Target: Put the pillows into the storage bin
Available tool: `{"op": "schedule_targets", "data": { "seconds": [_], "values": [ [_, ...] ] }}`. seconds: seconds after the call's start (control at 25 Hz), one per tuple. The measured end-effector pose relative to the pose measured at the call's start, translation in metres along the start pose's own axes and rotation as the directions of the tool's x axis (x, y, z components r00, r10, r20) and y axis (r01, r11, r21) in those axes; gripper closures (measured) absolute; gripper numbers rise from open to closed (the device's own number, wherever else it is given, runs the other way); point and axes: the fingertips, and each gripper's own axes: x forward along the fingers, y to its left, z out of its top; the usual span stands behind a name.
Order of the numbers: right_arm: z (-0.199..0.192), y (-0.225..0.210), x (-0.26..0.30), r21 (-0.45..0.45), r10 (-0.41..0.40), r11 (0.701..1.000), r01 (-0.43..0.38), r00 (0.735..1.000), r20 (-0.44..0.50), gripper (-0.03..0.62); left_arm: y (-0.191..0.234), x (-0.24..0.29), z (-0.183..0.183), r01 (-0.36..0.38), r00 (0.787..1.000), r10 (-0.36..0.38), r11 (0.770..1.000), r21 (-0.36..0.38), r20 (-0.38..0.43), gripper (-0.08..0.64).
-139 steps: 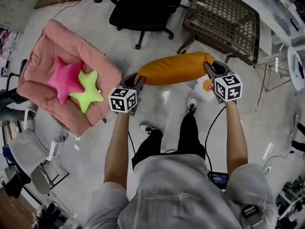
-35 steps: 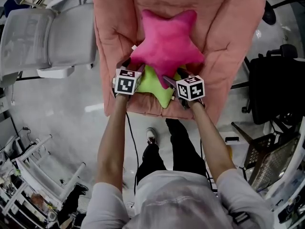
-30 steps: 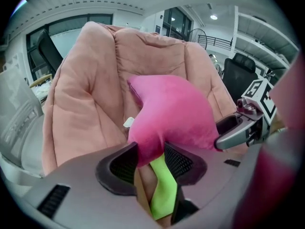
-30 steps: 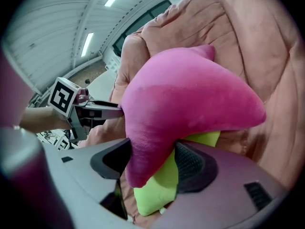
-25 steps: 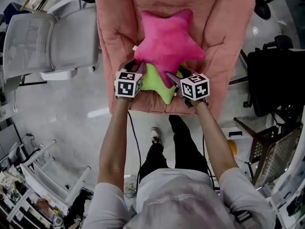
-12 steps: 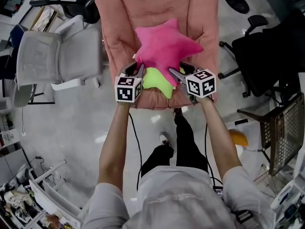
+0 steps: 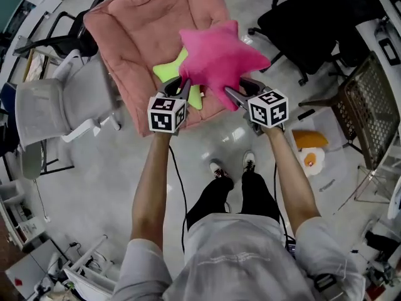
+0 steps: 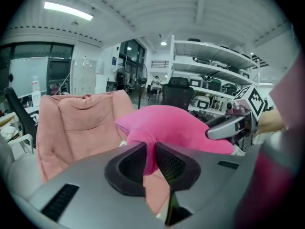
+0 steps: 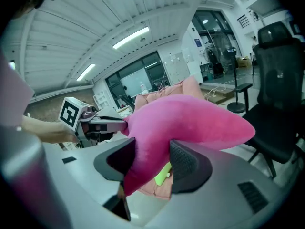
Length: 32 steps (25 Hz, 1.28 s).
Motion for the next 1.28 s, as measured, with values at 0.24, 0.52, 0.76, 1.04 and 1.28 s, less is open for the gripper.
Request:
{"op": "schedule_targets", "data": {
  "seconds": [0.24,0.52,0.76,1.04,1.28],
  "values": [
    [-0.046,-0.059,-0.118,0.091,-0.163,0.983,0.158,0.986,0.039,0.354,-0.13,0.049,0.002,0.192,0.981,-0.19,0.98,0.053,-0.041,0.494],
    [-0.139,-0.13,-0.27,0.238,-0.324,0.923,0.302,0.944,0.058,0.356,-0.312,0.104,-0.025,0.379,0.922,-0.363,0.917,0.124,-0.133,0.494],
    [-0.225,-0.185,-0.391,0.36,-0.425,0.852,0.381,0.904,0.049,0.356,-0.465,0.144,-0.06,0.511,0.85,-0.469,0.845,0.159,-0.24,0.492],
    [-0.333,-0.237,-0.508,0.466,-0.528,0.75,0.469,0.849,-0.004,0.356,-0.62,0.183,-0.126,0.641,0.745,-0.563,0.753,0.148,-0.358,0.491],
    [-0.427,-0.26,-0.575,0.567,-0.597,0.635,0.524,0.799,-0.07,0.355,-0.723,0.206,-0.189,0.732,0.646,-0.615,0.666,0.139,-0.452,0.489]
  ]
}}
